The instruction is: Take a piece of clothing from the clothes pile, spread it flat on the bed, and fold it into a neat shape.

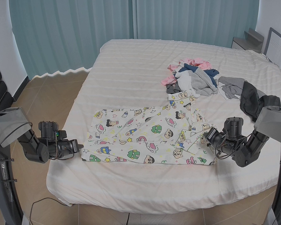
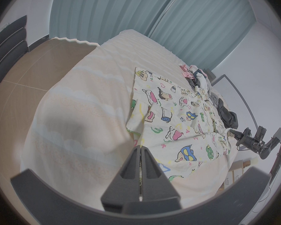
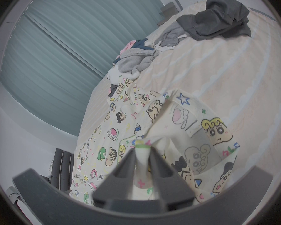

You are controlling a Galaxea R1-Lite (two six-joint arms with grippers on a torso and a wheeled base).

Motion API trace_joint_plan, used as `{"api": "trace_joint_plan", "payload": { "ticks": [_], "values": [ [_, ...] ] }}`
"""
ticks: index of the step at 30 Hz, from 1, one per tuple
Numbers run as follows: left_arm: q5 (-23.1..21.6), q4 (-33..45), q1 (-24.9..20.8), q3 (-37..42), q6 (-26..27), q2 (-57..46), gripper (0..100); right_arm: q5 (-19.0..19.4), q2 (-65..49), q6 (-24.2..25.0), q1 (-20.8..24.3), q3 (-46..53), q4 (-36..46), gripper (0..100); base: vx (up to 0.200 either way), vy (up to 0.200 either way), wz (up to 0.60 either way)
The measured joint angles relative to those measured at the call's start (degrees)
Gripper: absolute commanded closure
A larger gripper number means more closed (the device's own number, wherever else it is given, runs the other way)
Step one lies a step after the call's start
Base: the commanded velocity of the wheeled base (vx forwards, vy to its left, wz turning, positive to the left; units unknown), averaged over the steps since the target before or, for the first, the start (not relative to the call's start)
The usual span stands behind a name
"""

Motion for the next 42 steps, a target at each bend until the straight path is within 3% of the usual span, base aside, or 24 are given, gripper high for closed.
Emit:
{"api": "trace_joint_plan", "payload": {
  "ticks": [11, 19, 25, 31, 36, 39, 42],
  "values": [
    [0.9, -4.0, 0.0, 0.0, -1.6, 0.7, 0, 1.1, 0.8, 1.2, -1.2, -0.7, -0.1, 0, 0.0, 0.0, 0.0],
    [4.0, -10.6, 0.2, -0.1, -18.3, -0.9, 0, 1.2, -4.9, 7.4, -2.3, 1.4, 1.2, 0, 0.0, 0.0, 0.0],
    [9.0, -12.0, 1.5, -0.8, -28.5, -3.8, 0, 1.2, -9.8, 16.5, -0.5, 3.7, 6.2, 0, 0.0, 0.0, 0.0],
    [10.8, -12.3, 2.2, 4.7, -38.2, -7.2, 0, 0.9, -10.2, 19.0, 1.8, 3.6, 8.4, 0, 0.0, 0.0, 0.0],
    [8.6, -12.8, 2.2, 12.8, -47.9, -10.8, 0, 0.7, -8.4, 19.7, 3.0, 2.2, 8.9, 0, 0.0, 0.0, 0.0],
    [4.4, -15.3, 2.2, 16.4, -50.0, -12.0, 0, 0.6, -6.7, 19.9, 3.6, 1.5, 9.0, 0, 0.0, 0.0, 0.0],
    [3.4, -18.8, 2.3, 18.5, -50.5, -12.3, 0, 0.6, -5.2, 20.0, 3.8, 1.0, 9.0, 0, 0.0, 0.0, 0.0]
  ]
}}
